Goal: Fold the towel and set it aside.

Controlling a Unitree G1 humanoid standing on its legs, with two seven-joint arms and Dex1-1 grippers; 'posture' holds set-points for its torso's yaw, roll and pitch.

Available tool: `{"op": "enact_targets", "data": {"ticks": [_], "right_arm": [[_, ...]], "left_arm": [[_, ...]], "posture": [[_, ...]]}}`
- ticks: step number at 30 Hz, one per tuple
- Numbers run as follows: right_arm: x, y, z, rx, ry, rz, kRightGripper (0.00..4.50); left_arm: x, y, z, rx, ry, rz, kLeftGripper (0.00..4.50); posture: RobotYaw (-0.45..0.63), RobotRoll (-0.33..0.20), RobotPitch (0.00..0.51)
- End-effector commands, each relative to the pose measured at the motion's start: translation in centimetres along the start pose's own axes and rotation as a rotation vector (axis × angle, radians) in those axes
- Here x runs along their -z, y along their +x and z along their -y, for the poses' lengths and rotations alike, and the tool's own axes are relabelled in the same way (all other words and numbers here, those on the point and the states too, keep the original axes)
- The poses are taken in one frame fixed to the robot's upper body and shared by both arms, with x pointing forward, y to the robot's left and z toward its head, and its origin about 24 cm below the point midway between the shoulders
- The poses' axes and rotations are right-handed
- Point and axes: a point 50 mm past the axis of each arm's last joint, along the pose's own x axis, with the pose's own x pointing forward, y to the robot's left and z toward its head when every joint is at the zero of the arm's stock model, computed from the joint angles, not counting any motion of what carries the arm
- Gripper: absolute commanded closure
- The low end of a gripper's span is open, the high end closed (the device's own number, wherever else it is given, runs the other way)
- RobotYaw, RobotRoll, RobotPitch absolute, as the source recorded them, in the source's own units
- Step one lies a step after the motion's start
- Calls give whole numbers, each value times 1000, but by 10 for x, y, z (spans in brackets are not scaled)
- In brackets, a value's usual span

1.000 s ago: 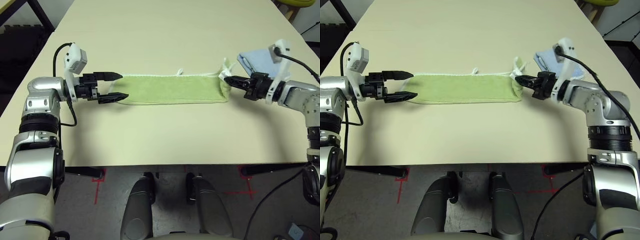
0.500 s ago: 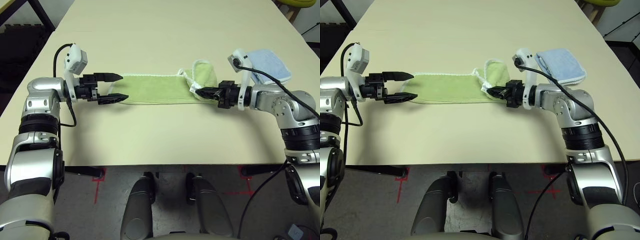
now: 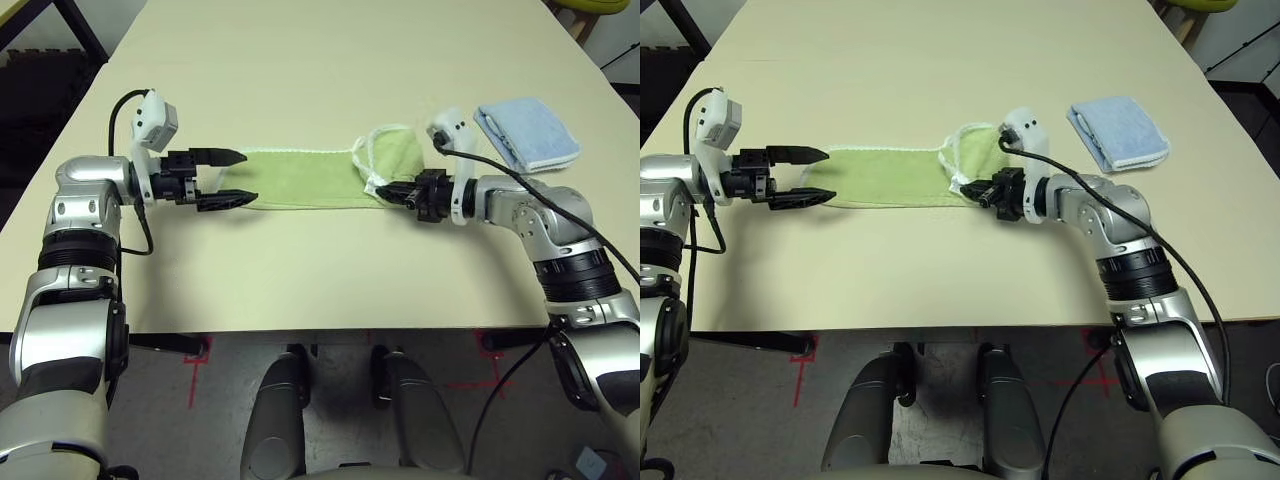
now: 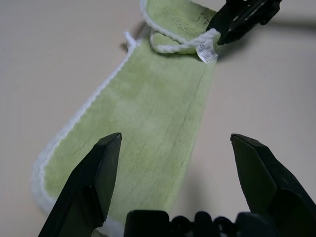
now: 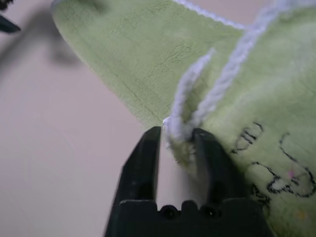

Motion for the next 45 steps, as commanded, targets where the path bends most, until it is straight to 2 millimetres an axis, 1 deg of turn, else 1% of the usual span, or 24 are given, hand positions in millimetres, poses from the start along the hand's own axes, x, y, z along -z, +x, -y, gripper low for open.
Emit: {"op": "enact_targets", "data": {"ticks": [1, 4, 6, 12, 19, 24, 28, 31, 34, 36, 40, 45], "right_arm": [[3, 6, -5, -39, -186, -22, 1643], [1, 6, -8, -78, -301, -36, 651], [-1, 6, -11, -104, -339, -39, 26], [-6, 3, -20, -223, -350, -45, 26], [-8, 0, -24, -268, -344, -55, 26], [-16, 4, -19, -222, -345, 13, 26], [-29, 0, -14, -225, -359, 169, 26], [-36, -9, -6, -218, -371, 283, 26], [-47, -22, 15, -139, -351, 415, 26], [-48, -27, 23, -107, -368, 439, 26], [-37, -47, 48, -45, -395, 455, 26], [-13, -61, 64, -22, -385, 411, 26]], "left_arm": [[2, -3, 1, -1, 4, -34, 0], [3, -3, 1, 1, 3, -35, 0], [3, -3, 1, 1, 2, -37, 0], [3, -1, 0, 4, 3, -40, 0], [3, 0, 0, 9, 5, -44, 0], [3, 1, 1, 13, 7, -45, 0], [3, 1, 1, 12, 8, -44, 0], [3, 1, 1, 11, 8, -38, 0], [0, 2, 1, 14, 6, -15, 0], [-1, 3, 1, 15, 6, -6, 0], [-5, 4, 2, 18, -4, 21, 0], [-2, 3, 5, 22, -9, 20, 0]], "posture": [[-19, 0, 200], [-22, 0, 199], [-25, 0, 199], [-28, 0, 198], [-31, 0, 197], [-31, 0, 196], [-31, 0, 190], [-31, 0, 187], [-33, 0, 185], [-33, 0, 185], [-19, 0, 186], [-16, 0, 186]]}}
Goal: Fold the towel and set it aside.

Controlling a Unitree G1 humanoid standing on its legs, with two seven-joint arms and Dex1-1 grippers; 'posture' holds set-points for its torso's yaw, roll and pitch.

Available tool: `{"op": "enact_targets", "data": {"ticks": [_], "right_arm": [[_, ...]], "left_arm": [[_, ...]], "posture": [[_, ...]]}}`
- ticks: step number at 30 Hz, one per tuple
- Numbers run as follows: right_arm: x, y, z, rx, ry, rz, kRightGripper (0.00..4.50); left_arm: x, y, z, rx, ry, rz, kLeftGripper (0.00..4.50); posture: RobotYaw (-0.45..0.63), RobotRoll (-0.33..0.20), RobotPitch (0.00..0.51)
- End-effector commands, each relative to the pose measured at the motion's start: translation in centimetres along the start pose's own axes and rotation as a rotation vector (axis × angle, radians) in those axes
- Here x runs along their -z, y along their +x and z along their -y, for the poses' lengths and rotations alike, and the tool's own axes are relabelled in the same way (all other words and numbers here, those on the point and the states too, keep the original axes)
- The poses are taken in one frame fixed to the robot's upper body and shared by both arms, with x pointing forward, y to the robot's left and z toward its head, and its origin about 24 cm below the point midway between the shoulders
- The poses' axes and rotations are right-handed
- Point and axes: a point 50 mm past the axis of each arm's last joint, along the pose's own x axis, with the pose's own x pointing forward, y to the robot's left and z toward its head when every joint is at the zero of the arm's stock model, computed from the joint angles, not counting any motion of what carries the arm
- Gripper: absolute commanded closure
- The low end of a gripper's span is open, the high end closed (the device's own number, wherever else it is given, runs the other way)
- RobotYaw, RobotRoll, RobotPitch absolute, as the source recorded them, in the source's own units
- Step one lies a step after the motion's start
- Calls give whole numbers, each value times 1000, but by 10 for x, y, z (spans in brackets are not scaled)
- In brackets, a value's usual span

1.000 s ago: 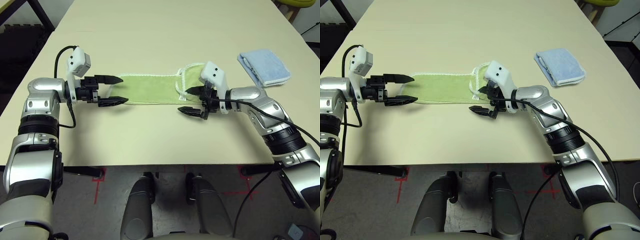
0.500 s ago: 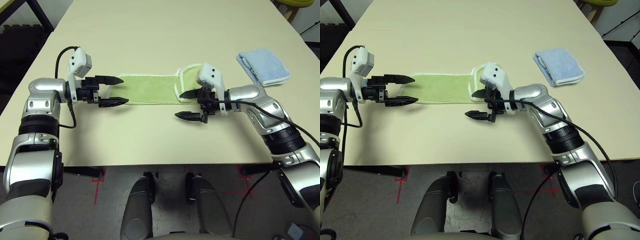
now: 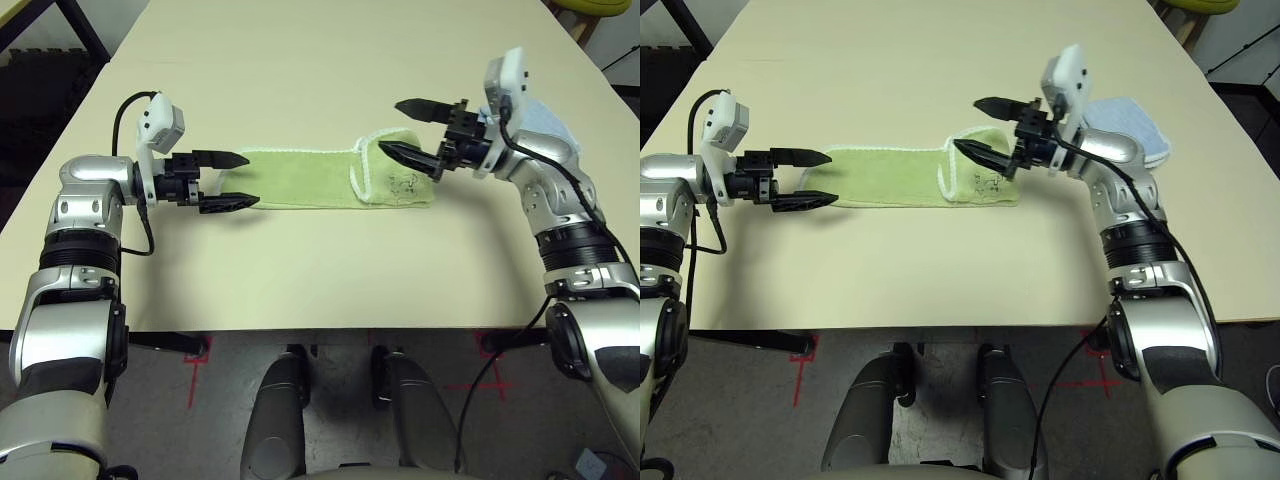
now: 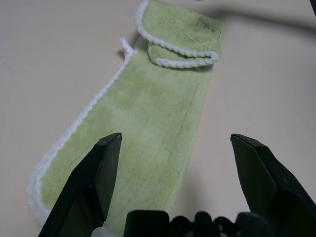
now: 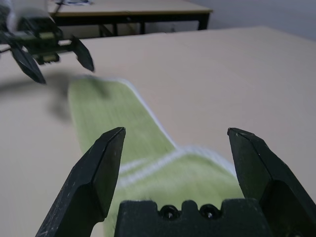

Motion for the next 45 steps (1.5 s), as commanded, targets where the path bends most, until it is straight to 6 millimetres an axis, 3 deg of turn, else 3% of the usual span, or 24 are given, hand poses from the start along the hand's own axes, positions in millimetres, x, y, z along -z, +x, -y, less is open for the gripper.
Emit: {"op": "enact_targets", "data": {"ticks": [1, 4, 6, 15, 25, 28, 33, 36, 39, 45], "right_arm": [[12, -15, 2, 2, -14, -26, 26], [18, -16, 2, 8, -6, -36, 593], [20, -13, 1, -5, -7, -42, 1216], [25, 8, -4, -38, -1, -41, 4471], [51, 46, -24, -18, 29, -79, 4471], [58, 47, -27, -3, 42, -102, 4471], [90, 36, -43, 18, 92, -211, 4471], [98, 34, -48, 44, 109, -221, 4471], [90, 39, -45, 56, 102, -175, 4471], [43, 53, -17, 95, 84, 30, 4471]], "left_arm": [[4, -1, 4, 6, -10, 4, 0], [5, 0, 5, 6, -13, 8, 0], [4, 0, 6, 5, -13, 13, 0], [2, 1, 6, 9, -6, 24, 0], [2, 4, 7, 20, -6, 22, 0], [2, 4, 8, 21, -6, 22, 0], [3, 0, 10, 12, -9, 18, 0], [4, -2, 11, 9, -12, 14, 0], [4, -3, 12, 7, -14, 8, 0], [2, -1, 8, -2, -6, 11, 0]], "posture": [[-16, 0, 186], [-14, 0, 190], [-11, 0, 192], [-9, 0, 200], [6, 0, 212], [14, 0, 216], [46, 0, 232], [47, 0, 234], [40, 0, 233], [24, 0, 223]]}}
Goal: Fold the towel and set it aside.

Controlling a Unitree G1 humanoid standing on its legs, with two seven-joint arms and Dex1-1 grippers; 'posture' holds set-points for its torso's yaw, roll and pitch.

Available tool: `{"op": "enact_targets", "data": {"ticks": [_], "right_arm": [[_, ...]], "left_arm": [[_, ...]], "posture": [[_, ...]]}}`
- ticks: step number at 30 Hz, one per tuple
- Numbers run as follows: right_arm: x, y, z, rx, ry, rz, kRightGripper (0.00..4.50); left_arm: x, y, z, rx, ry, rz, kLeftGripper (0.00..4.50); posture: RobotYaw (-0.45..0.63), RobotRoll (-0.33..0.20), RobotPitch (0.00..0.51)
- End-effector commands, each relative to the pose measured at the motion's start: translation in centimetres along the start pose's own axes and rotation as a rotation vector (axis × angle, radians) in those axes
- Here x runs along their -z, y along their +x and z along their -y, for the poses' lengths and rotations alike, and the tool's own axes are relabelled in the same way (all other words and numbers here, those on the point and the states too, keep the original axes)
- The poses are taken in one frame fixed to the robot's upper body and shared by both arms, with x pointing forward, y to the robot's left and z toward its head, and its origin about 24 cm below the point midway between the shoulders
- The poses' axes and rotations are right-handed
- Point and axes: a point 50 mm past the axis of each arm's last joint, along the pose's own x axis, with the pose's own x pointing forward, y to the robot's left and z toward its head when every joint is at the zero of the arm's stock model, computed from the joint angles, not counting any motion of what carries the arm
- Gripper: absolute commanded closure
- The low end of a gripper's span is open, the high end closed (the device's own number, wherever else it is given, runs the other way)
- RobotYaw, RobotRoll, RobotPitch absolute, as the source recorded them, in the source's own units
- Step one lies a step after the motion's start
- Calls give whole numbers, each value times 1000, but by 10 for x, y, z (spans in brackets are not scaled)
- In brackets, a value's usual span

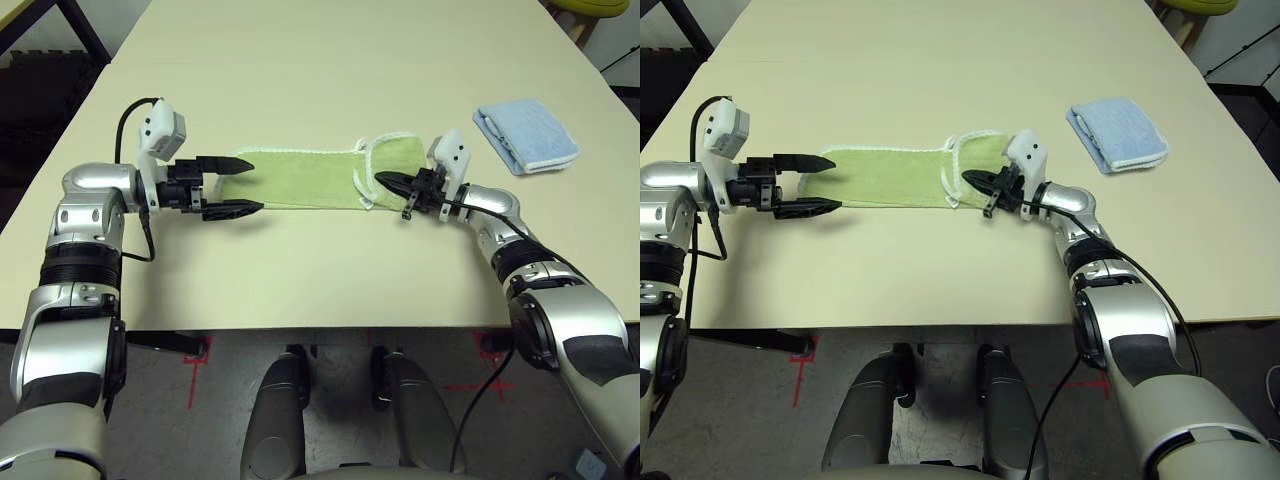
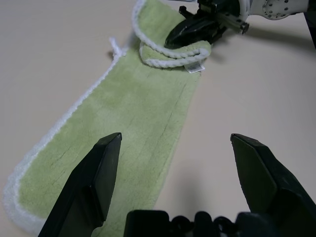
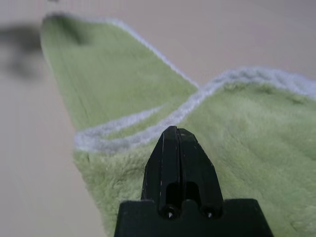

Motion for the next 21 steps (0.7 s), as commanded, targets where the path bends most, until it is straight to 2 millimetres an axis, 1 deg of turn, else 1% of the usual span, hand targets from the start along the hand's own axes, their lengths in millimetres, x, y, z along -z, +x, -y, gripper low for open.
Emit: {"op": "enact_targets", "data": {"ticks": [1, 6, 11, 15, 18, 21], "right_arm": [[-26, 3, 15, 60, 7, 100, 4471], [-34, 9, 24, 205, -11, 71, 4471], [-25, 18, 24, 328, 14, -20, 4471], [-8, 20, 22, 435, 75, -103, 4471], [7, 19, 16, 451, 94, -176, 4471], [28, 12, 8, 476, 142, -227, 4471]], "left_arm": [[0, -2, -2, -9, 3, 4, 0], [-1, 0, -3, -9, 6, 8, 0], [-1, -1, -2, -9, 6, 7, 0], [0, -4, -1, -13, 1, 3, 0], [2, -5, 1, -12, -2, -2, 0], [1, -4, 1, -10, -3, -1, 0]], "posture": [[24, 0, 223], [17, 0, 225], [28, 0, 227], [36, 0, 231], [38, 0, 233], [43, 0, 232]]}}
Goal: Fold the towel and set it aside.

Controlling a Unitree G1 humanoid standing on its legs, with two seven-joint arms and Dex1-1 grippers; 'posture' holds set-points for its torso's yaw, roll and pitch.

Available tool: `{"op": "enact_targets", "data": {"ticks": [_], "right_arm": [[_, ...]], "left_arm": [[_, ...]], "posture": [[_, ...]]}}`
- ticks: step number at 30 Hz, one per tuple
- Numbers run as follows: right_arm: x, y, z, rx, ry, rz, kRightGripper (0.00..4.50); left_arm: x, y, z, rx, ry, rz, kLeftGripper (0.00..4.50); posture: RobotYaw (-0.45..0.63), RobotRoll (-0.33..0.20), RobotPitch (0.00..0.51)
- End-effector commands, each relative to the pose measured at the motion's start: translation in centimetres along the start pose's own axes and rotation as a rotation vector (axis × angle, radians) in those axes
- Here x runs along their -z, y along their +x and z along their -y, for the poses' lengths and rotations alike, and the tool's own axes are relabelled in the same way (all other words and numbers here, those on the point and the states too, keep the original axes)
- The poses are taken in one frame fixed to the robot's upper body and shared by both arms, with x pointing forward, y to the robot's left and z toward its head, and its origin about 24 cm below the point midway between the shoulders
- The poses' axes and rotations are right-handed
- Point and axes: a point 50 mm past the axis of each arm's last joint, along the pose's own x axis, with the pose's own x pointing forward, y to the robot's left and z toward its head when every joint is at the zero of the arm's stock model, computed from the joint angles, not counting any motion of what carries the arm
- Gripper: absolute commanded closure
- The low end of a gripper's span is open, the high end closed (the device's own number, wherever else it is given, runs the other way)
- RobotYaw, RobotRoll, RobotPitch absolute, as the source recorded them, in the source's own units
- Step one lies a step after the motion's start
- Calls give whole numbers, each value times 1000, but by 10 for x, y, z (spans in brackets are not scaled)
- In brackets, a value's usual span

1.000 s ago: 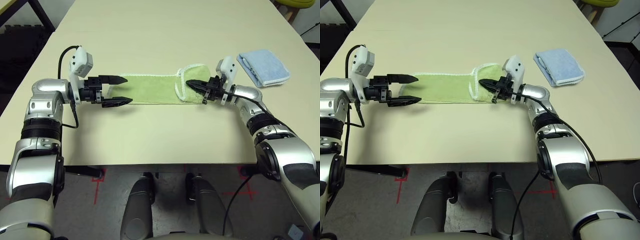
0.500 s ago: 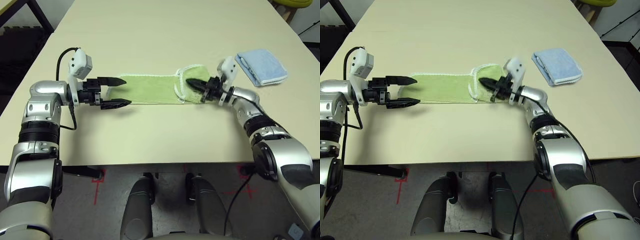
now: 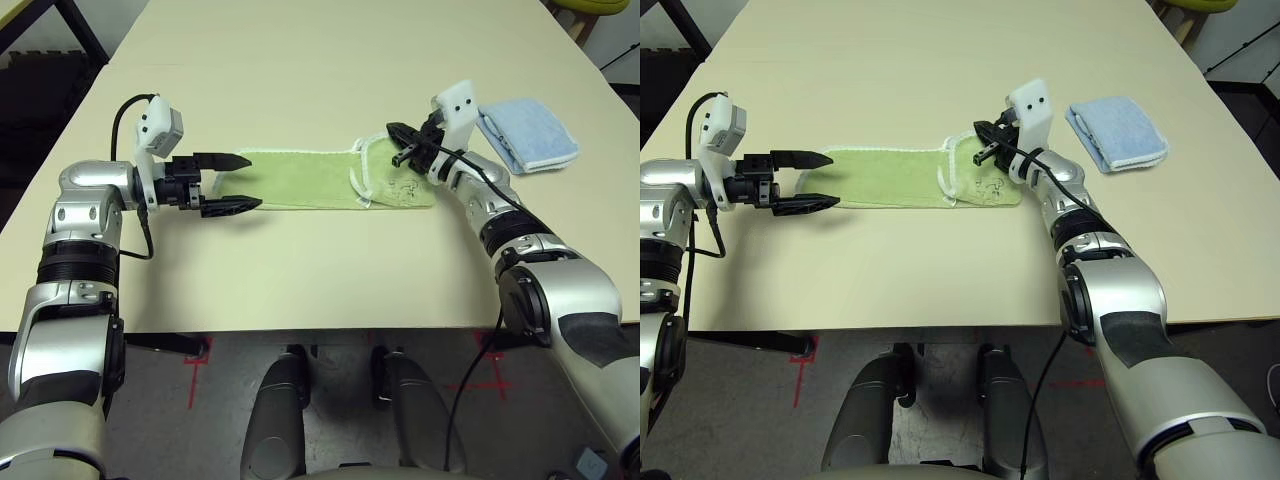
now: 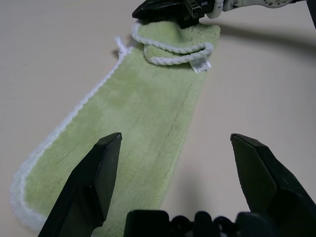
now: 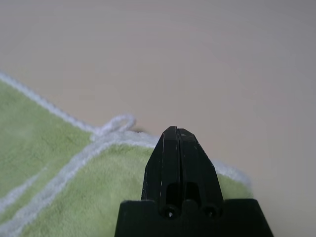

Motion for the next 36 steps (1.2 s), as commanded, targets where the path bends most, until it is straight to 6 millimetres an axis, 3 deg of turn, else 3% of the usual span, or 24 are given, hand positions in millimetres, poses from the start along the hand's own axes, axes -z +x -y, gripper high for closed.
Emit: {"op": "enact_targets", "data": {"ticks": [1, 5, 11, 14, 21, 24, 29, 36], "right_arm": [[38, -11, -4, 30, 57, -118, 4471], [38, -13, -4, 37, 94, -78, 4471], [-14, -9, 9, -77, 83, 171, 4471], [-37, -19, 21, -193, 9, 263, 4471], [-60, -48, 38, -448, -93, 346, 4471], [-61, -62, 44, -532, -137, 320, 4471], [-42, -90, 57, -585, -223, 171, 4471], [-28, -110, 62, -634, -286, 51, 4471]], "left_arm": [[0, -2, 3, 2, -1, -1, 0], [0, -3, 4, 7, -4, -3, 0], [0, -1, 2, 0, 2, -1, 0], [-1, 0, 2, -2, 6, 4, 0], [2, 1, 2, -5, 6, 8, 0], [1, 1, 1, -8, 6, 10, 0], [2, 1, 0, -12, 8, 9, 0], [2, 0, 0, -12, 6, 7, 0]], "posture": [[47, 0, 229], [39, 0, 224], [28, 0, 210], [17, 0, 206], [4, 0, 205], [-1, 0, 203], [-7, 0, 206], [-5, 0, 207]]}}
